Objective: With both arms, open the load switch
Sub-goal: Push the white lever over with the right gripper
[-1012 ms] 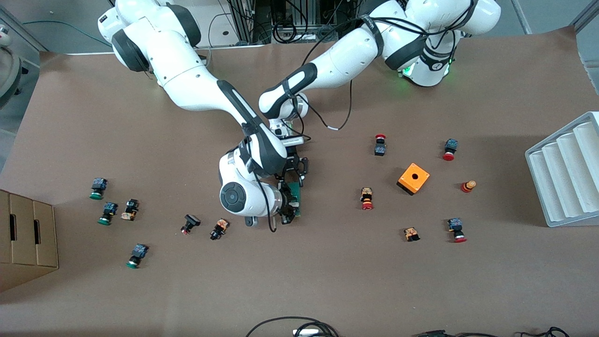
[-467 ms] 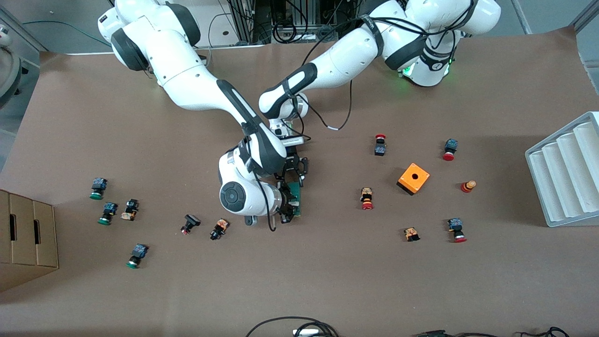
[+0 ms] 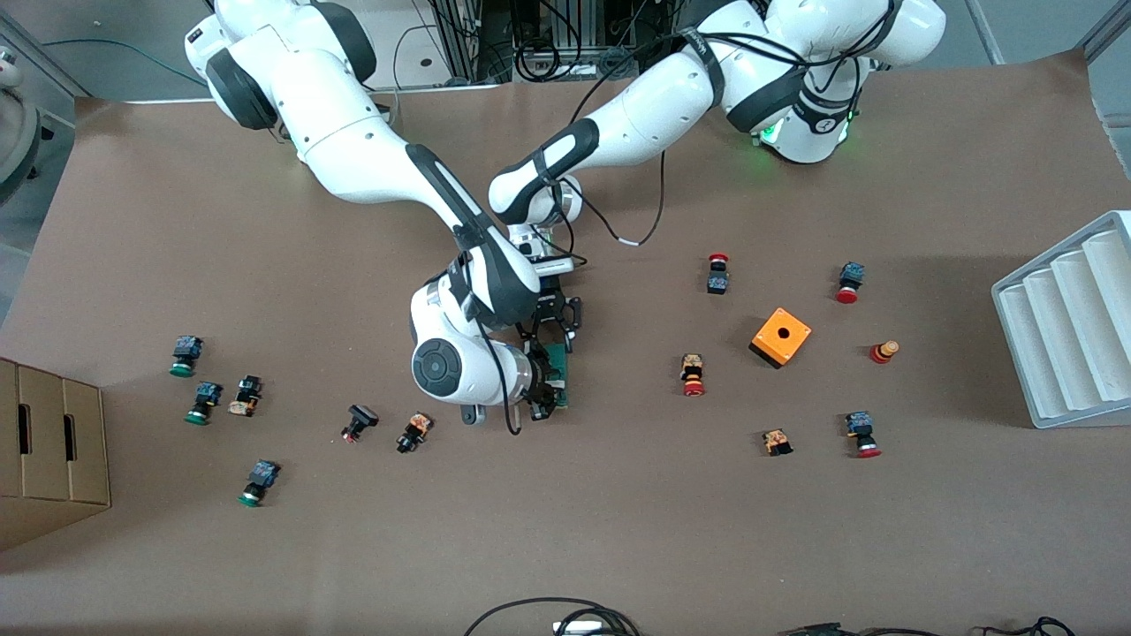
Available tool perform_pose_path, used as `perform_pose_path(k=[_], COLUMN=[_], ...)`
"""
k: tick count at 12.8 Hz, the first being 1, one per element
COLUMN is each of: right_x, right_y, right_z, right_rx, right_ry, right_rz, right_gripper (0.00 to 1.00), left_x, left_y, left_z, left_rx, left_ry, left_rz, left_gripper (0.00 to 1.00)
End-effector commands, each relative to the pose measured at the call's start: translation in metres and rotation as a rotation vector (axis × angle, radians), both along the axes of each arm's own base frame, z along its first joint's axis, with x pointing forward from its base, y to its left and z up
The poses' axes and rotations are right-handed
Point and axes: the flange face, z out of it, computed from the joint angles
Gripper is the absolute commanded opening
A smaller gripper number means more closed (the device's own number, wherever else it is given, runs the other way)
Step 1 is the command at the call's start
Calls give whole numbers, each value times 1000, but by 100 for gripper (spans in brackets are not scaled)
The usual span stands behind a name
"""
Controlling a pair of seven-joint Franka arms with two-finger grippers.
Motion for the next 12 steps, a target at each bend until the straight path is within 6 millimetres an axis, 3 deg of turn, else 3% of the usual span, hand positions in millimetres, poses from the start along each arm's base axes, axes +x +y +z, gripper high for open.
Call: perform_pose_path(k=[1, 7, 12], right_x=[-10, -27, -41], right_y=[-1, -13, -7], right_z=[8, 13, 0], right_rx=[16, 11, 1], right_ry=[30, 27, 10], right_rz=[10, 36, 53], right_gripper=[26, 26, 26], left_x=[-1, -1, -2], left_y=[-1, -1, 0], left_z=[1, 0, -1], left_rx=[5, 6, 7], left_ry=[5, 7, 9], left_rz=[7, 7, 7], left_gripper=[60, 60, 60])
